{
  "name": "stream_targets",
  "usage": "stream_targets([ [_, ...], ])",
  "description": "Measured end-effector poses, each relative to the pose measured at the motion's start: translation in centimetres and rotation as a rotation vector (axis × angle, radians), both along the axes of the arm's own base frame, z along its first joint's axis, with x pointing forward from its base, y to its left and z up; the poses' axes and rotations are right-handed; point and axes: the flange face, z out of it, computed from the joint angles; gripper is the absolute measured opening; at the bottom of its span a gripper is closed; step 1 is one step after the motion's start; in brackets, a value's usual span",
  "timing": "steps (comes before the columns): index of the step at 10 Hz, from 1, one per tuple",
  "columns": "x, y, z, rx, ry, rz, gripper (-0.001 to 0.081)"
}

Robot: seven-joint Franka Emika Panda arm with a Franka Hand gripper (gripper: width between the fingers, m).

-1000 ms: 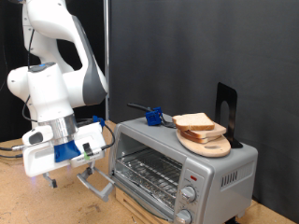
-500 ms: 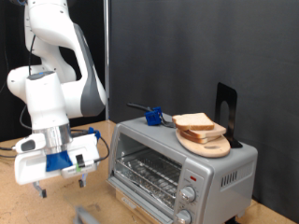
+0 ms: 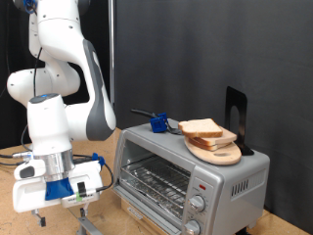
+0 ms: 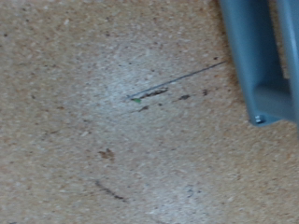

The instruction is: Make a piece of toast with the oven

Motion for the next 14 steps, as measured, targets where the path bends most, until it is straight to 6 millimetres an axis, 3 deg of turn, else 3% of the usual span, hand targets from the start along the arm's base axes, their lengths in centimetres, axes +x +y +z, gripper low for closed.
stream_targets([
  [5,0.1,0.8,1.6,0.142,0.024,0.078,0.0808],
  [9,-0.8,1.4,7.8,0.372,-0.029,0.186,0.0808],
  [14,-2.4,1.5,14.9,0.465,-0.105,0.19,0.0808],
])
